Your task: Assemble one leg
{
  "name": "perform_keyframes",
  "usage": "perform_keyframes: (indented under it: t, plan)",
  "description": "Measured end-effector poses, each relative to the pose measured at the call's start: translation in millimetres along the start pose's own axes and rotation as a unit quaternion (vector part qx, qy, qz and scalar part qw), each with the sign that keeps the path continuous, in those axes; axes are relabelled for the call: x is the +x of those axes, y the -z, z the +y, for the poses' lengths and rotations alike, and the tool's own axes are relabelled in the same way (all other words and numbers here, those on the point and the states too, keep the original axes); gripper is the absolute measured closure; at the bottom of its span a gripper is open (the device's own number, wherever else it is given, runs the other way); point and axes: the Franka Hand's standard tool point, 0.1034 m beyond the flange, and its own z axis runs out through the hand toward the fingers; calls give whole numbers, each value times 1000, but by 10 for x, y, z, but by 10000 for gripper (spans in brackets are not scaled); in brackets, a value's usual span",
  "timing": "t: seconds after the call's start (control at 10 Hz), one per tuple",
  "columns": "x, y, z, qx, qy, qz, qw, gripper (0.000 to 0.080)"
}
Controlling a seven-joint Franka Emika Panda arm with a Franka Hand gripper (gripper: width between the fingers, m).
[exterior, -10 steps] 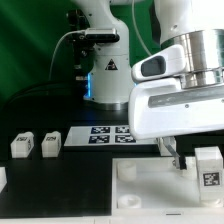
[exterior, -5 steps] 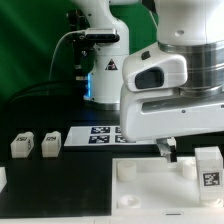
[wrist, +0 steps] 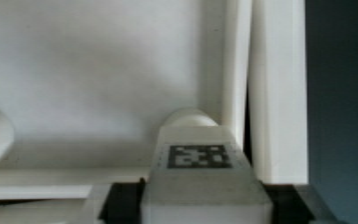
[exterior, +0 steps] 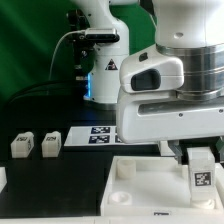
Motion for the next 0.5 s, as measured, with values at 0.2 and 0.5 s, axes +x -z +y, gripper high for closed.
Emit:
perform_keyframes:
  t: [0.2, 0.5]
  plan:
    - [-1, 0, -7, 1, -108, 0, 994, 507]
    - [37, -9, -64, 13, -295, 8, 955, 508]
